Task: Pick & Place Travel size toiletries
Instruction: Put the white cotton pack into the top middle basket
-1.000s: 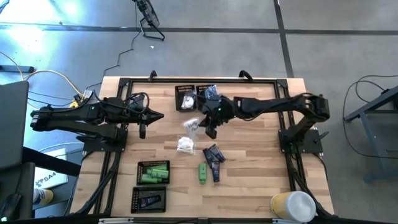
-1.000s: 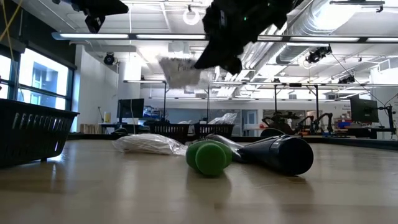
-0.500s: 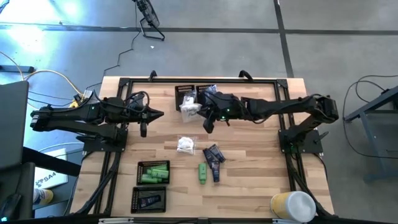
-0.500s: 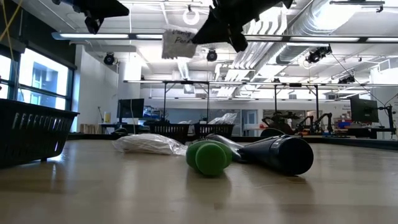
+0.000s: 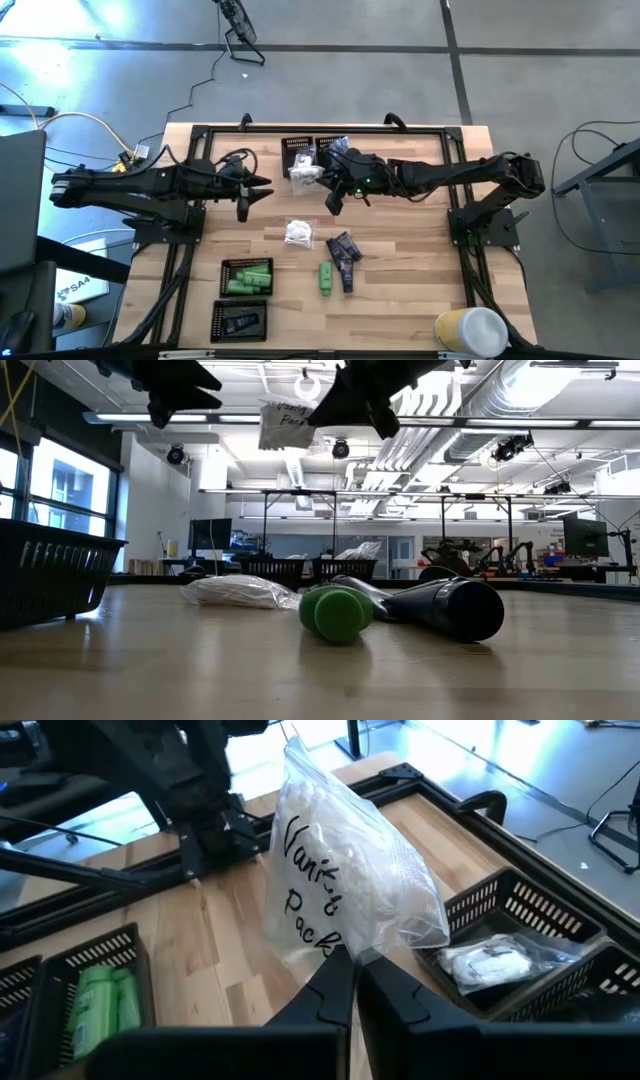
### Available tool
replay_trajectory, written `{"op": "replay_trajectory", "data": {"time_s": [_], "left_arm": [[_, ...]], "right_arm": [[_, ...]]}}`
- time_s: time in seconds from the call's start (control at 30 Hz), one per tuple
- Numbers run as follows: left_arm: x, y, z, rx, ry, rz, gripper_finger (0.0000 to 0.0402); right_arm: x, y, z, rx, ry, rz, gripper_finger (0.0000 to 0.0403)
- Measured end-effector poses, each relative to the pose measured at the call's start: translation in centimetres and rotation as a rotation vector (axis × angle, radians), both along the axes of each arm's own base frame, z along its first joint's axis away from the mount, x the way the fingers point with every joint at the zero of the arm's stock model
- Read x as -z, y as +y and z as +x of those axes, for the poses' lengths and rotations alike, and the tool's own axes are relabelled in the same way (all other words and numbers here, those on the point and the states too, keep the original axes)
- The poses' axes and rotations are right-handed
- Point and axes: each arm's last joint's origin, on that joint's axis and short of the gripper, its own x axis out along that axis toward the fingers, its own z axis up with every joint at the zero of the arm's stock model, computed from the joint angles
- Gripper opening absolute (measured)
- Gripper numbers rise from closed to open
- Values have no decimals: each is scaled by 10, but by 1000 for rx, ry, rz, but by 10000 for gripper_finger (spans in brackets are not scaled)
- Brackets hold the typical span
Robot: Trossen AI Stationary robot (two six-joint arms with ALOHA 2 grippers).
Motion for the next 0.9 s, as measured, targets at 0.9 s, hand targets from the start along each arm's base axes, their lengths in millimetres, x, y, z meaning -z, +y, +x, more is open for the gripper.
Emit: {"op": "replay_trajectory", "data": {"time_s": [0.9], "left_arm": [[15,2,48,-58,-21,-29,239]], "right_arm": [[-10,4,4,-38,-113,-5,3]]}}
